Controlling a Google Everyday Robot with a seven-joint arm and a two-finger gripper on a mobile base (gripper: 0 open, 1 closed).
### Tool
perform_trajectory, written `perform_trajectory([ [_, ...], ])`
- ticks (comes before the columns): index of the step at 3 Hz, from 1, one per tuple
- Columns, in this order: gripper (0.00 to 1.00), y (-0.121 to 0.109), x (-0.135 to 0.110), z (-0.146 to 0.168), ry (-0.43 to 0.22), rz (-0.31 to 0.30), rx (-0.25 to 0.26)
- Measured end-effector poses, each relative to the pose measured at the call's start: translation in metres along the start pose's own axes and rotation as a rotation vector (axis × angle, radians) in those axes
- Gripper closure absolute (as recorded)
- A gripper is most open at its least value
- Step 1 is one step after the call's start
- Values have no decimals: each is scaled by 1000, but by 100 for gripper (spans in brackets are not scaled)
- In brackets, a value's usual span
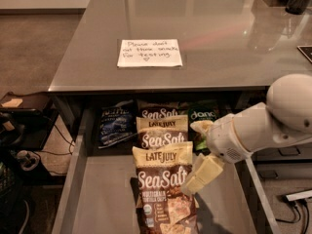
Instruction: Pick brown chip bag from top drawer and place on counter
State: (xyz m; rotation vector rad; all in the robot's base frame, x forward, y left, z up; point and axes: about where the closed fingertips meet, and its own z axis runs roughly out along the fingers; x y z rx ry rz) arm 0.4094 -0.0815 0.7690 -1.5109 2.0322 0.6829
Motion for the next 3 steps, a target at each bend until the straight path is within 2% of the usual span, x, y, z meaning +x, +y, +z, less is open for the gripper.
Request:
perform_trajectory([
  [1,0,0,6,33,-39,-19,-50],
  [3,0,-10,15,67,-61,-51,-90],
])
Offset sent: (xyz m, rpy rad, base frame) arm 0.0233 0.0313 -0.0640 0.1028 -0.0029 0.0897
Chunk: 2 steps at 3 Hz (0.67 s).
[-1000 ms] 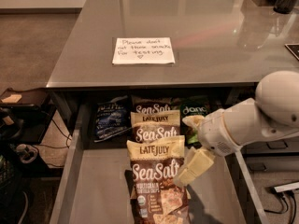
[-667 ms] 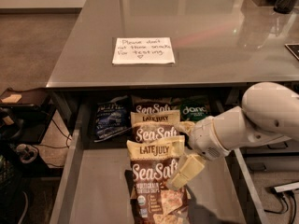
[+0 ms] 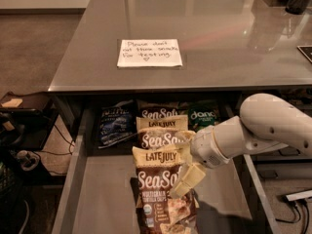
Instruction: Pick brown chip bag from top drawer and place on counter
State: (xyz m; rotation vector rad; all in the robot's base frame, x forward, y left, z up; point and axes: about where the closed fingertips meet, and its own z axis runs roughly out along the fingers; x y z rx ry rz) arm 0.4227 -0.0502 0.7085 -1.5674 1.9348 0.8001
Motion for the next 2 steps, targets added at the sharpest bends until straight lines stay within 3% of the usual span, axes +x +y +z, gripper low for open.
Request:
perform_trajectory([
  [2,0,-3,18,20,46,-14,-40],
])
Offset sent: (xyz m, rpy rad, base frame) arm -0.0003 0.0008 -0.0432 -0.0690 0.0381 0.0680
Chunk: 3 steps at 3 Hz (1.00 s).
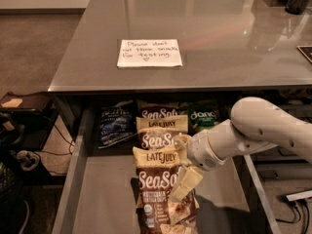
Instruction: Pick brown chip bag from top drawer and place on counter
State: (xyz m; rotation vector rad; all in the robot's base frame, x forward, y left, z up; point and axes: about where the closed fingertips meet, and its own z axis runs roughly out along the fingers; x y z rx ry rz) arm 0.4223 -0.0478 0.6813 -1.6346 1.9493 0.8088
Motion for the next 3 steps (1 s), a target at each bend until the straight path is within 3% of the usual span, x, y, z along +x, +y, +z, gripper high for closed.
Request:
perform_trajectory([
  [1,0,-1,3,2,17,-11,-10],
  [3,43,10,-17,-13,26,-55,-27],
])
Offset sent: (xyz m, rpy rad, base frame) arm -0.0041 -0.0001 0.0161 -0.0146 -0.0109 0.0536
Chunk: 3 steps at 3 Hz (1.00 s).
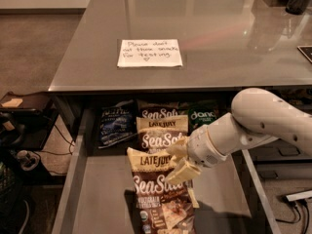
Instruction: Pick brown chip bag from top drawer and place on counter
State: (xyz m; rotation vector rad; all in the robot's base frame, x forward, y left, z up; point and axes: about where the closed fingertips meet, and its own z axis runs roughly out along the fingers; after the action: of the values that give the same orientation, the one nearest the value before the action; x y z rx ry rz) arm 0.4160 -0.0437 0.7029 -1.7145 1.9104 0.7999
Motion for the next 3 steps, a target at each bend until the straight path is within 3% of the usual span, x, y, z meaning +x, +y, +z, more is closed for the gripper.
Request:
perform_trajectory([
  [2,89,12,-14,-14,-5,-26,-12],
  [3,100,14,-24,-36,-23,5,8],
])
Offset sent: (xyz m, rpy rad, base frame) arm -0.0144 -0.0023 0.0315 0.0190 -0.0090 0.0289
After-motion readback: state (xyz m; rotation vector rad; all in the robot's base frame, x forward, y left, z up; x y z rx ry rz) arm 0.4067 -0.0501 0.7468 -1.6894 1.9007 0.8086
